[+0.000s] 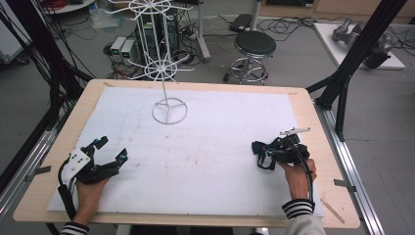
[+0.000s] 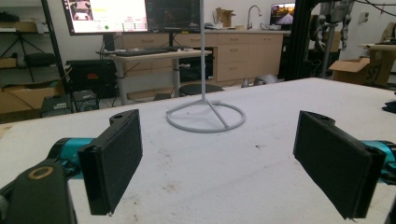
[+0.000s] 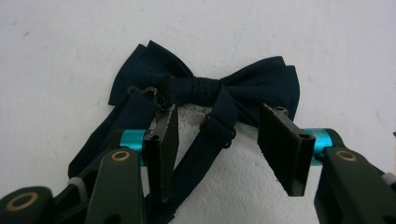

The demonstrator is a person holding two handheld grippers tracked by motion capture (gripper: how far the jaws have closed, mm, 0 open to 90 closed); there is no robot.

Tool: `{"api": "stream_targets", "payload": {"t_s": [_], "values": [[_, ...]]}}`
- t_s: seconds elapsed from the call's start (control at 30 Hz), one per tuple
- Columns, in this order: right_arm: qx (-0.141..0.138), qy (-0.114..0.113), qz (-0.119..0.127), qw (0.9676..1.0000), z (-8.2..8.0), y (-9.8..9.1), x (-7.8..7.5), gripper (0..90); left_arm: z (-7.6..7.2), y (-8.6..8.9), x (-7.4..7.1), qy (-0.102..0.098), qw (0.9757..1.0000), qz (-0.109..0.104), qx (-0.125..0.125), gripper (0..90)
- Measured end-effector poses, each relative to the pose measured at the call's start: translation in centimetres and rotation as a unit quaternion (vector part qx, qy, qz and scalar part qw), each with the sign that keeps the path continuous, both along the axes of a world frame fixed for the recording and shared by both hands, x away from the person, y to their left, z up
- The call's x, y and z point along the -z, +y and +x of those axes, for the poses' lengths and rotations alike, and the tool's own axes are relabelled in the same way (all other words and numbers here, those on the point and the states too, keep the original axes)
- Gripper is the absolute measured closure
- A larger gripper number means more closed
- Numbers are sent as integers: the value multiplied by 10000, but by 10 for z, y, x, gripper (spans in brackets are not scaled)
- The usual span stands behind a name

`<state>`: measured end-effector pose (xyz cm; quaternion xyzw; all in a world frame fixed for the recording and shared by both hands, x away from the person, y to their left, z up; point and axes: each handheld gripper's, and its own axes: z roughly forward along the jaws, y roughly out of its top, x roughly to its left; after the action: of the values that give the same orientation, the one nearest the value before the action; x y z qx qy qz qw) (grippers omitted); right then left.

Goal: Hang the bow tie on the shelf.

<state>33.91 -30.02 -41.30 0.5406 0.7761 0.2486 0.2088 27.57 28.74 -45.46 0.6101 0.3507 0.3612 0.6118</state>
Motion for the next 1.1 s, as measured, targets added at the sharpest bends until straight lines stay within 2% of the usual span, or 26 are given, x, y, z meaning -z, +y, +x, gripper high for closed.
{"api": "stream_targets", "payload": {"t_s": [0.3, 0.57, 0.6, 0.7, 0.8, 1.1], "values": [[-32, 149, -163, 9998, 4, 2, 5, 503, 0, 0, 0, 1, 10000, 1, -4, 160], [-64, 228, -392, 9990, 5, 5, 6, 629, 0, 0, 0, 2, 10000, -6, -1, 160], [-70, 246, -452, 9986, 5, 4, 7, 676, 0, 0, 0, -1, 10000, -7, 0, 160], [-33, 246, -479, 9985, 5, 4, 6, 722, 0, 0, 0, 1, 10000, -7, 0, 160], [-6, 239, -541, 9983, 5, 2, 5, 806, 0, 0, 0, 0, 10000, -8, 1, 160], [92, 186, -574, 9981, 4, 1, 3, 868, 0, 0, 0, -2, 10000, -18, 3, 160]]}}
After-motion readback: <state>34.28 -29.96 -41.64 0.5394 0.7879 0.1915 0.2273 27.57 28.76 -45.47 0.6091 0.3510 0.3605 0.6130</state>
